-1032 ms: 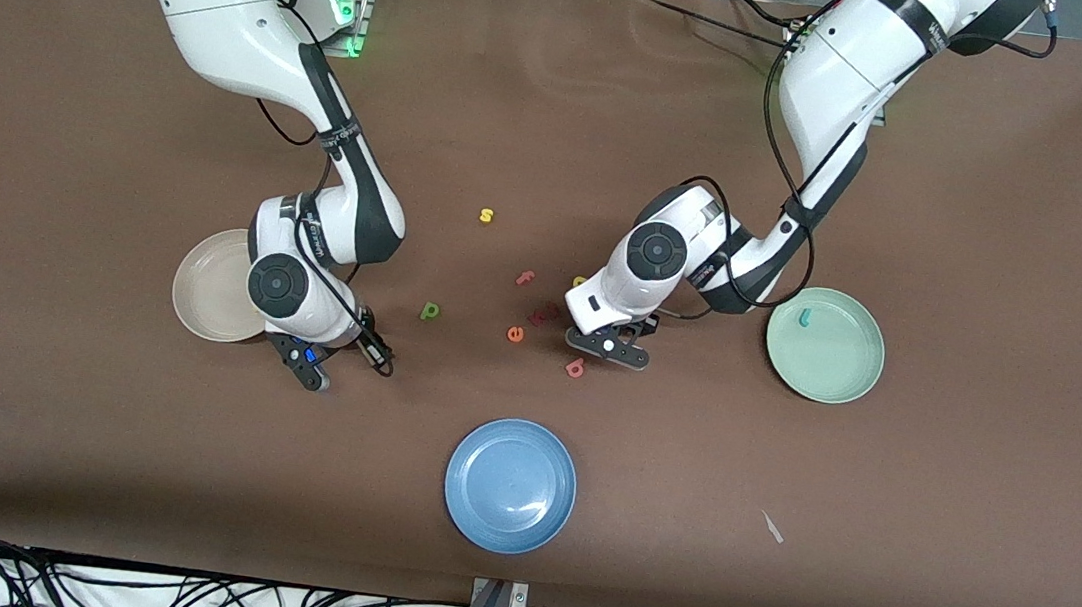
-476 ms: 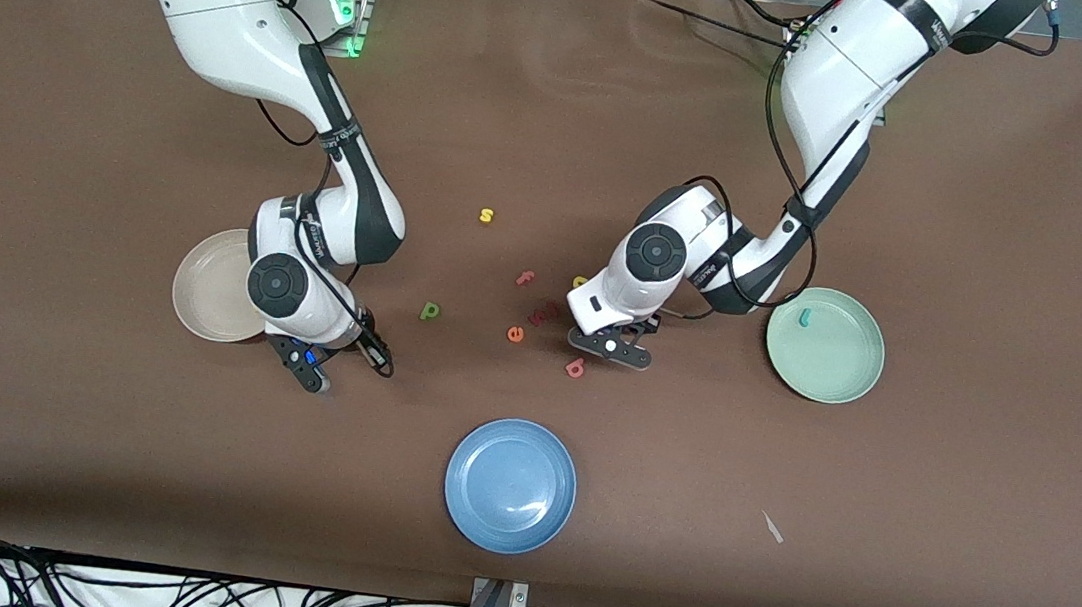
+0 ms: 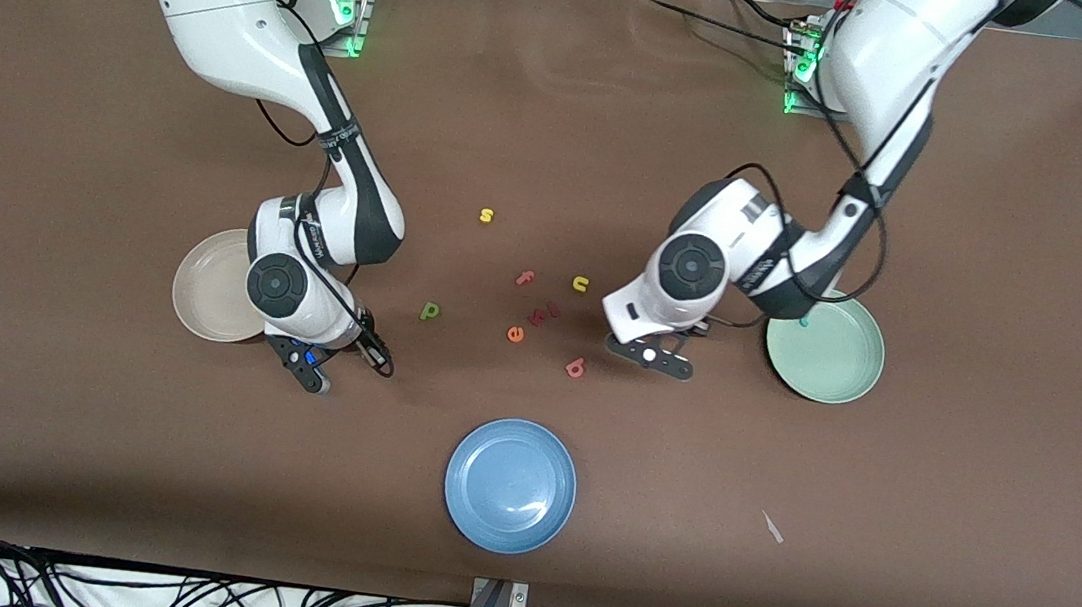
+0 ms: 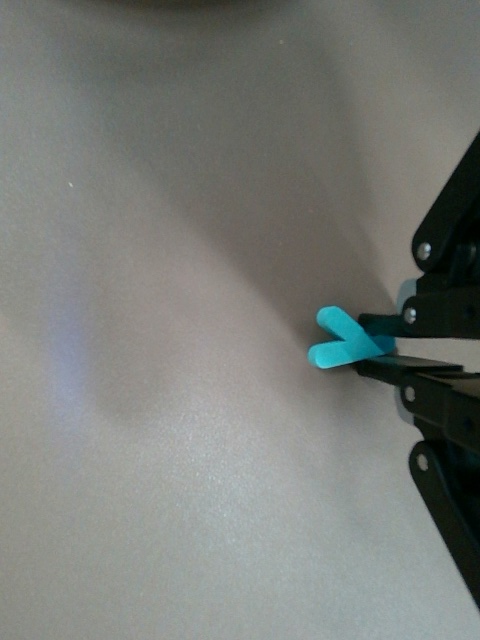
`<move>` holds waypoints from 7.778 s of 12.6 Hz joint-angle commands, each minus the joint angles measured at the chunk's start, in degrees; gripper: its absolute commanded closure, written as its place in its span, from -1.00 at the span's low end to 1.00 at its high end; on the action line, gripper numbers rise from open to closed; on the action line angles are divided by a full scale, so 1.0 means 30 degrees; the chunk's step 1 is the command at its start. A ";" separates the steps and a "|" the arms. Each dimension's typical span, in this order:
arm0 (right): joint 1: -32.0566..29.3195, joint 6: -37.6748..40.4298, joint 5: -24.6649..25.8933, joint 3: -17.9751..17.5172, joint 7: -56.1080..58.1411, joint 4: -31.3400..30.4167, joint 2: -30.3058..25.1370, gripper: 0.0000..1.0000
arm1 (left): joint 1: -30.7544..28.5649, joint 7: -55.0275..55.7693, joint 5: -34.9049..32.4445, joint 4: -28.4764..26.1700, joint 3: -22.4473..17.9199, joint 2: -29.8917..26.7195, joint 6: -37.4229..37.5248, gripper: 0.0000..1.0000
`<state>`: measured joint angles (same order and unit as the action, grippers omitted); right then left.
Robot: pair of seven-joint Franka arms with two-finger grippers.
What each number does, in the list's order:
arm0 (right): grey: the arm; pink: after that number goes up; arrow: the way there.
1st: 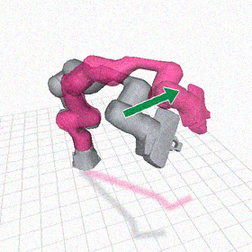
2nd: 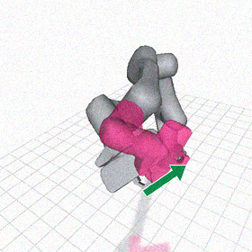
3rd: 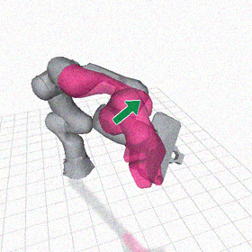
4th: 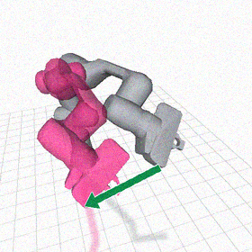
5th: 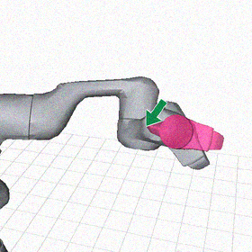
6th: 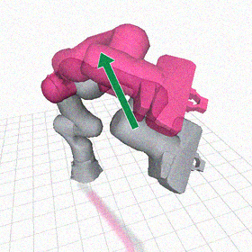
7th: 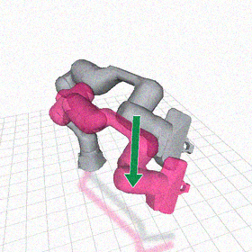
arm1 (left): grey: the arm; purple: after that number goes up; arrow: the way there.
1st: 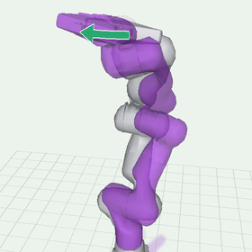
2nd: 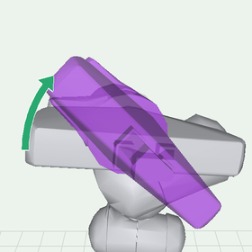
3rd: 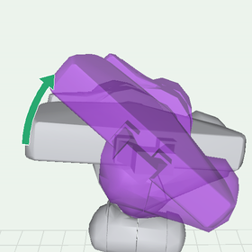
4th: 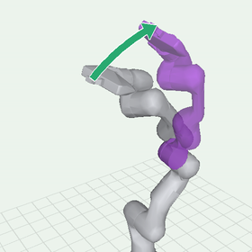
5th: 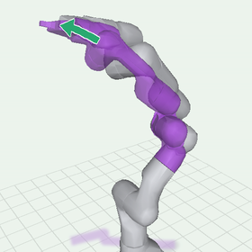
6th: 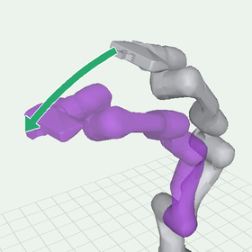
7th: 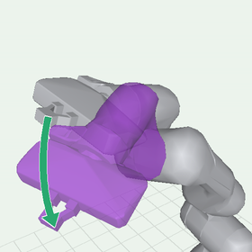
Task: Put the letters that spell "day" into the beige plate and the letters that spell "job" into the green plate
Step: 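Carry and drop blue o in green plate, teal y in white plate, then grasp pink q with the left gripper while the right gripper grasps green d, then carry pink q and green d to the green and white plates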
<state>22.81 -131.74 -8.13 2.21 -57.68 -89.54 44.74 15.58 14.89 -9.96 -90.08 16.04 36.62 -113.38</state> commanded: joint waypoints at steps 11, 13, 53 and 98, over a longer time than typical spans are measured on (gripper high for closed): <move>-0.0162 0.5652 0.0337 0.2336 1.1945 -0.2134 -0.3889 1.00 | -0.3550 -1.2112 -0.3214 -0.5709 -0.3441 -0.2861 -0.0337 1.00; -0.0162 0.5449 0.0338 0.3476 1.4994 -0.3924 -0.4947 1.00 | -0.3786 -1.2170 -0.3243 -0.7176 -0.3938 -0.2890 -0.2948 1.00; 0.5199 -0.0061 -0.2944 0.2662 0.8652 -0.1236 -0.0616 -0.66 | 0.1280 -1.1907 0.6453 -0.0855 -0.1157 0.2145 -1.1651 -1.00; 0.5286 1.2382 -0.3764 0.9752 1.5863 0.0077 -0.3456 -1.00 | -0.1260 -1.5204 0.5487 -0.1723 -0.1801 -0.1946 -0.5038 0.68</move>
<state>38.28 -99.14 -19.44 31.26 -7.13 -91.62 35.48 14.83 -24.94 7.59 -88.09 10.23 36.02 -128.87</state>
